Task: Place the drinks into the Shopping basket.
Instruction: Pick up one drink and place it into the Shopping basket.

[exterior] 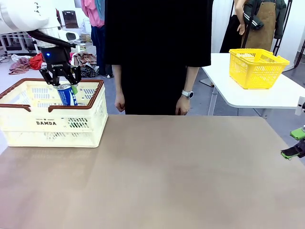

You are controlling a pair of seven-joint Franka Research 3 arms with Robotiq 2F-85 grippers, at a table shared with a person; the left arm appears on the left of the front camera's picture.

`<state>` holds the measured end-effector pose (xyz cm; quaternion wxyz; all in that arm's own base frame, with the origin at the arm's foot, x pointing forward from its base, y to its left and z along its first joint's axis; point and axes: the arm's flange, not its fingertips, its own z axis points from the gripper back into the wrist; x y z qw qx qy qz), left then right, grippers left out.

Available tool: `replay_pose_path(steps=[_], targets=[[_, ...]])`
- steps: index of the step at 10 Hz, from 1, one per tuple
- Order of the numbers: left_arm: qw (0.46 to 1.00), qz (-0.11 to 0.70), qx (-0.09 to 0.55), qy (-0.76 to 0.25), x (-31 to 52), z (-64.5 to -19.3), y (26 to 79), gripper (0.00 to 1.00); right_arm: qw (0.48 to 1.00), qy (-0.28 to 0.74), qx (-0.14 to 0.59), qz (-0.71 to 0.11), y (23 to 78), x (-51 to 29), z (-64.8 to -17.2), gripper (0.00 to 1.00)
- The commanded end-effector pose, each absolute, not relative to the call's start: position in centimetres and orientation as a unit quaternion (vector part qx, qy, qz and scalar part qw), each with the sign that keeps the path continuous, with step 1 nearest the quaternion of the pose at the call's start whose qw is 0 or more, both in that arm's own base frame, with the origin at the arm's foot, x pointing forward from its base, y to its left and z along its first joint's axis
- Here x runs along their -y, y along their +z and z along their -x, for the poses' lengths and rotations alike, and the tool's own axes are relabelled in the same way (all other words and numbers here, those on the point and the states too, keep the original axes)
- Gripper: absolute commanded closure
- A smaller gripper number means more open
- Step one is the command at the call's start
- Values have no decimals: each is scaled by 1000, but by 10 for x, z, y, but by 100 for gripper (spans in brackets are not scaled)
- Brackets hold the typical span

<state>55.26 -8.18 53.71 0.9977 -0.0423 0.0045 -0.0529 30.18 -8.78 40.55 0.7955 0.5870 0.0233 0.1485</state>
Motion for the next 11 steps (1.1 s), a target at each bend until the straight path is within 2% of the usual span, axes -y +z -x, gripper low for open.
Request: replay_pose_path(steps=[1, 7, 11], targets=[[998, 30, -27, -56, 87, -561, 535, 100, 797, 146, -30, -586, 409, 89, -301, 0], [997, 33, -59, -37, 85, -581, 482, 100, 797, 146, -30, -586, 409, 89, -301, 0], [998, 14, -53, -3, 90, -589, 450, 100, 797, 146, -30, -586, 409, 89, -301, 0]])
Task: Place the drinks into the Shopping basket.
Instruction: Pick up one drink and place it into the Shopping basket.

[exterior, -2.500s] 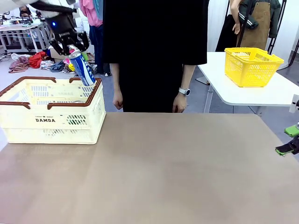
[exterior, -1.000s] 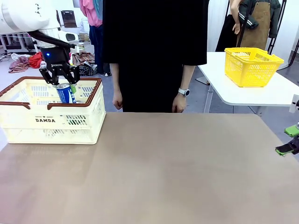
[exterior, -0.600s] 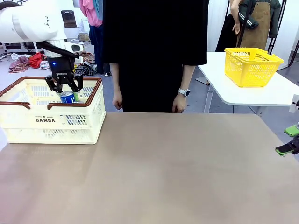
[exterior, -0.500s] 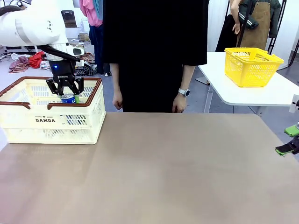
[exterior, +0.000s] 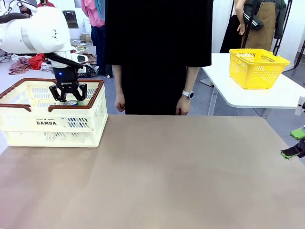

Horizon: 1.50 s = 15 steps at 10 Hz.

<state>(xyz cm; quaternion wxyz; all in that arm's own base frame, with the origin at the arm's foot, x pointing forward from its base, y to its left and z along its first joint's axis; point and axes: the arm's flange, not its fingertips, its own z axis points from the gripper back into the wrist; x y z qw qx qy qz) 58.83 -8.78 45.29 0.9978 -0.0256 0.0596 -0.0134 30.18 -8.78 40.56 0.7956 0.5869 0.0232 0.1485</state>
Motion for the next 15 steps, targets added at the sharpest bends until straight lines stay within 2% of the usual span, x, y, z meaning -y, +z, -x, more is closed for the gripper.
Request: replay_pose_path(steps=[1, 4, 5, 6, 7, 12, 15], targets=[[999, 3, -48, 7, 91, -591, 447, 100, 797, 146, -30, -586, 409, 89, -301, 0], [999, -1, -52, 9, 95, -595, 437, 100, 797, 146, -30, -586, 409, 89, -301, 0], [998, 3, -57, 7, 95, -597, 436, 83, 797, 146, -30, -586, 409, 89, -301, 0], [998, -3, -59, 4, 95, -596, 437, 35, 797, 146, -30, -586, 409, 89, -301, 0], [998, 0, -58, 3, 94, -596, 437, 0, 797, 146, -30, -586, 409, 89, -301, 0], [999, 17, -38, 14, 77, -587, 460, 0, 797, 146, -30, -586, 409, 89, -301, 0], [994, 95, 50, -7, 42, -542, 562, 0, 797, 146, -30, -586, 409, 89, -301, 0]])
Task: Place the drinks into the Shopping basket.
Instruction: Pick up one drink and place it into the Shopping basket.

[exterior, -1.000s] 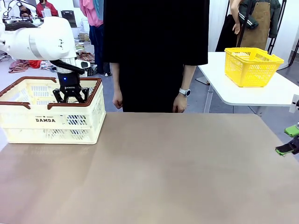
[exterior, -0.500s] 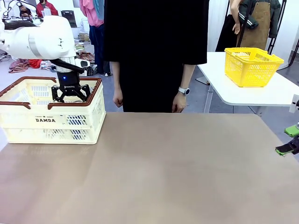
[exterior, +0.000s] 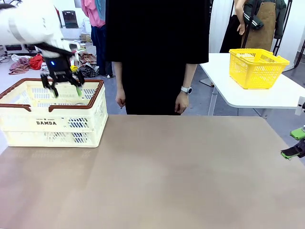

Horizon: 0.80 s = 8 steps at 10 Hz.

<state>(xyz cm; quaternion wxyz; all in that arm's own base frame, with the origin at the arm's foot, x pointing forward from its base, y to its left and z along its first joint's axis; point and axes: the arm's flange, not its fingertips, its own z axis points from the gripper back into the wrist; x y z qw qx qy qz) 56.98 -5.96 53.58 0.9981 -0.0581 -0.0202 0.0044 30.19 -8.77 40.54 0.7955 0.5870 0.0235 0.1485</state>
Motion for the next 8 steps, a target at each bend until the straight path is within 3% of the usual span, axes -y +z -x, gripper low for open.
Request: replay_pose_path(steps=[1, 2, 4, 6, 8], targets=[[984, 155, 84, -18, 21, -527, 596, 0, 797, 146, -30, -586, 409, 89, -301, 0], [968, 222, 118, -15, -6, -510, 624, 0, 797, 146, -30, -586, 409, 89, -301, 0], [905, 415, 81, -38, -64, -471, 630, 0, 797, 146, -30, -586, 409, 89, -301, 0], [803, 583, 103, -73, -126, -436, 567, 0, 797, 146, -30, -586, 409, 89, -301, 0], [757, 642, 111, -52, -155, -422, 498, 0, 797, 146, -30, -586, 409, 89, -301, 0]])
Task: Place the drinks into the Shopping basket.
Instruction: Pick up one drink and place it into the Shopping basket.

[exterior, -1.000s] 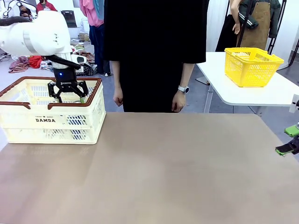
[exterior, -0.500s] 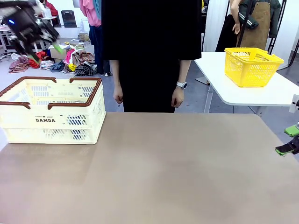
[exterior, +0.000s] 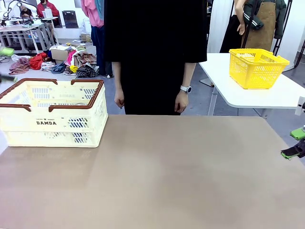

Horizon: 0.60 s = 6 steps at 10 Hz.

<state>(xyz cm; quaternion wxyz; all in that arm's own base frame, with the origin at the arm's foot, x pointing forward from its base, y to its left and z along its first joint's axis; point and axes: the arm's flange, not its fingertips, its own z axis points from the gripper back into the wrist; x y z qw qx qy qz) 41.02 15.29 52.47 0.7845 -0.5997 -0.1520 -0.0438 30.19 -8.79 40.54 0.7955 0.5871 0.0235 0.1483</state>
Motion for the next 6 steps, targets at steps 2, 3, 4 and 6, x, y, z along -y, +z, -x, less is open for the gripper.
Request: replay_pose_path(steps=[2, 3, 4, 6], targets=[[781, 621, 51, -48, -147, -451, 479, 0, 797, 146, -30, -586, 409, 89, -301, 0], [760, 635, 134, -44, -159, -404, 484, 0, 797, 146, -30, -586, 409, 89, -301, 0], [760, 635, 134, -44, -159, -404, 484, 0, 797, 146, -30, -586, 409, 89, -301, 0], [760, 635, 134, -44, -159, -404, 484, 0, 797, 146, -30, -586, 409, 89, -301, 0]])
